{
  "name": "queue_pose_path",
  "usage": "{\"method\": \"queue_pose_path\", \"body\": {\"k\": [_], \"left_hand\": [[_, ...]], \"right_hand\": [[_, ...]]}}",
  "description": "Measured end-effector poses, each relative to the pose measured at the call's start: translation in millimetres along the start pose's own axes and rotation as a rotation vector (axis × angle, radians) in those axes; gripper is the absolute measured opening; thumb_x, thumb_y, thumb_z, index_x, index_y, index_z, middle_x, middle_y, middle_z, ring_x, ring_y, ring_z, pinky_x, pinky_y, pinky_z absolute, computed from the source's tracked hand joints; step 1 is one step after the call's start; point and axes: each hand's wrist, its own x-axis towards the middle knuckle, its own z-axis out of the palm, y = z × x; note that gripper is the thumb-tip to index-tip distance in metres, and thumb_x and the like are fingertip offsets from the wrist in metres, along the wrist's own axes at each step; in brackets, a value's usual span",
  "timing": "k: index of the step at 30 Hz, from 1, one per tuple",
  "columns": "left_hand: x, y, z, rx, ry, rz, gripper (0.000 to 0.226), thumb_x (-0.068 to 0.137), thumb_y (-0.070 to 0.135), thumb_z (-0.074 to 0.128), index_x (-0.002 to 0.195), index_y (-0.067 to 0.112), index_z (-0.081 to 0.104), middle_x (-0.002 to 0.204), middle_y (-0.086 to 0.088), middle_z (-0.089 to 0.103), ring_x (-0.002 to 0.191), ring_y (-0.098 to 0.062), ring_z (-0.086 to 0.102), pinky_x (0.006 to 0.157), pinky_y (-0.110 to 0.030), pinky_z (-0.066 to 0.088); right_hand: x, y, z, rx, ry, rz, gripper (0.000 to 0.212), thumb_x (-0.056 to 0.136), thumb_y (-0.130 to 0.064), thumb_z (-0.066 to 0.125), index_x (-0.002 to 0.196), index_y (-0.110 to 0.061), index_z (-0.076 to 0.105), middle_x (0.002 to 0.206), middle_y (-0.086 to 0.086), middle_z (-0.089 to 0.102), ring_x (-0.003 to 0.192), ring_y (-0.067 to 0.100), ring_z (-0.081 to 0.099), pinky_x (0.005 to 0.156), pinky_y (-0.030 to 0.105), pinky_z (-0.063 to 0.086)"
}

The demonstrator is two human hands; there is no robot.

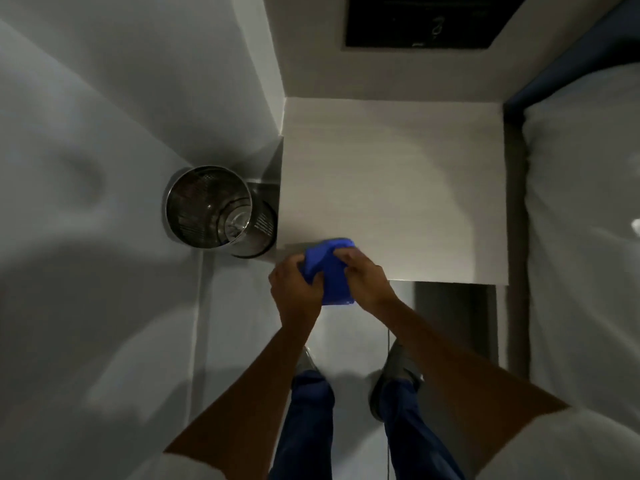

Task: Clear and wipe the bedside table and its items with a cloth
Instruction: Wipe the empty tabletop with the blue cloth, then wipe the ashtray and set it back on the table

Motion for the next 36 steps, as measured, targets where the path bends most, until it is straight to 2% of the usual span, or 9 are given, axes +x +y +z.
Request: {"method": "queue_pose_path", "body": {"k": [2, 5, 10, 14, 17, 23, 27, 31, 36], "left_hand": [[-8.6, 7.5, -0.1, -0.121, -0.046, -0.073, 0.025, 0.087, 0.009, 0.065, 0.110, 0.006, 0.055, 0.098, 0.003, 0.060, 0.095, -0.025, 0.063, 0.066, -0.016, 0.042], [-23.9, 23.3, -6.3, -0.263, -0.136, -0.170, 0.028, 0.086, 0.011, 0.067, 0.109, 0.018, 0.053, 0.107, 0.003, 0.060, 0.097, -0.016, 0.059, 0.075, -0.022, 0.044], [-63.9, 69.7, -21.9, -0.516, -0.289, -0.347, 0.029, 0.081, 0.016, 0.071, 0.105, 0.025, 0.058, 0.116, -0.008, 0.067, 0.104, -0.026, 0.066, 0.086, -0.045, 0.055], [-97.1, 112.1, -18.2, -0.591, -0.473, -0.318, 0.040, 0.071, 0.020, 0.071, 0.110, 0.021, 0.064, 0.112, -0.008, 0.072, 0.104, -0.028, 0.069, 0.090, -0.047, 0.055], [-118.8, 151.4, 7.4, -0.558, -0.523, -0.207, 0.024, 0.085, 0.011, 0.069, 0.107, 0.019, 0.065, 0.106, -0.005, 0.074, 0.104, -0.026, 0.069, 0.089, -0.042, 0.055], [-152.0, 225.8, 77.0, -0.373, -0.500, -0.003, 0.023, 0.091, 0.010, 0.058, 0.089, 0.033, 0.062, 0.088, 0.002, 0.072, 0.079, -0.019, 0.071, 0.073, -0.035, 0.055], [-201.0, 269.2, 132.9, -0.201, -0.679, 0.168, 0.024, 0.088, 0.005, 0.059, 0.091, 0.028, 0.066, 0.093, -0.002, 0.073, 0.083, -0.019, 0.068, 0.081, -0.035, 0.054], [-247.0, 293.5, 184.5, -0.036, -0.805, 0.299, 0.035, 0.090, 0.008, 0.056, 0.123, 0.018, 0.063, 0.117, -0.006, 0.070, 0.101, -0.020, 0.066, 0.090, -0.028, 0.051], [-274.1, 310.5, 217.9, 0.045, -0.760, 0.324, 0.033, 0.091, 0.015, 0.054, 0.122, 0.024, 0.060, 0.118, 0.000, 0.070, 0.096, -0.014, 0.063, 0.069, -0.015, 0.044]], "right_hand": [[-6.7, 1.1, -13.6, 0.158, 0.060, 0.042, 0.027, 0.094, 0.014, 0.037, 0.086, -0.005, 0.055, 0.085, 0.012, 0.052, 0.066, 0.005, 0.063, 0.068, 0.015, 0.049], [-35.6, 9.9, -38.5, 0.137, 0.090, 0.089, 0.012, 0.092, -0.005, 0.060, 0.101, -0.007, 0.054, 0.092, 0.002, 0.055, 0.077, 0.002, 0.058, 0.075, 0.021, 0.048], [-93.2, 20.7, -82.8, 0.298, -0.016, 0.275, 0.081, 0.056, -0.057, 0.084, 0.123, -0.021, 0.057, 0.124, -0.002, 0.063, 0.113, 0.018, 0.061, 0.102, 0.041, 0.048], [-133.2, 7.7, -122.6, 0.595, -0.105, 0.210, 0.052, 0.070, -0.029, 0.084, 0.118, -0.019, 0.066, 0.117, 0.009, 0.072, 0.110, 0.029, 0.067, 0.095, 0.047, 0.053], [-163.3, -9.9, -159.7, 0.636, 0.140, 0.156, 0.041, 0.070, -0.012, 0.082, 0.109, -0.010, 0.069, 0.107, 0.015, 0.074, 0.100, 0.030, 0.070, 0.090, 0.050, 0.055], [-222.9, -37.4, -249.2, 0.287, 0.722, -0.016, 0.022, 0.079, -0.011, 0.066, 0.099, -0.016, 0.059, 0.082, -0.005, 0.064, 0.074, 0.012, 0.062, 0.073, 0.031, 0.052], [-283.2, -22.1, -300.2, -0.164, 1.078, -0.219, 0.046, 0.083, -0.009, 0.062, 0.126, -0.024, 0.057, 0.105, -0.013, 0.067, 0.094, -0.006, 0.060, 0.084, 0.013, 0.046], [-310.3, 26.5, -327.4, -0.397, 1.195, 0.089, 0.066, 0.075, 0.003, 0.060, 0.136, -0.018, 0.050, 0.130, 0.008, 0.062, 0.117, 0.030, 0.057, 0.095, 0.048, 0.048], [-302.5, 56.8, -330.3, -0.316, 1.066, 0.169, 0.068, 0.079, 0.003, 0.057, 0.142, -0.017, 0.044, 0.131, 0.012, 0.061, 0.114, 0.035, 0.057, 0.091, 0.048, 0.050]]}}
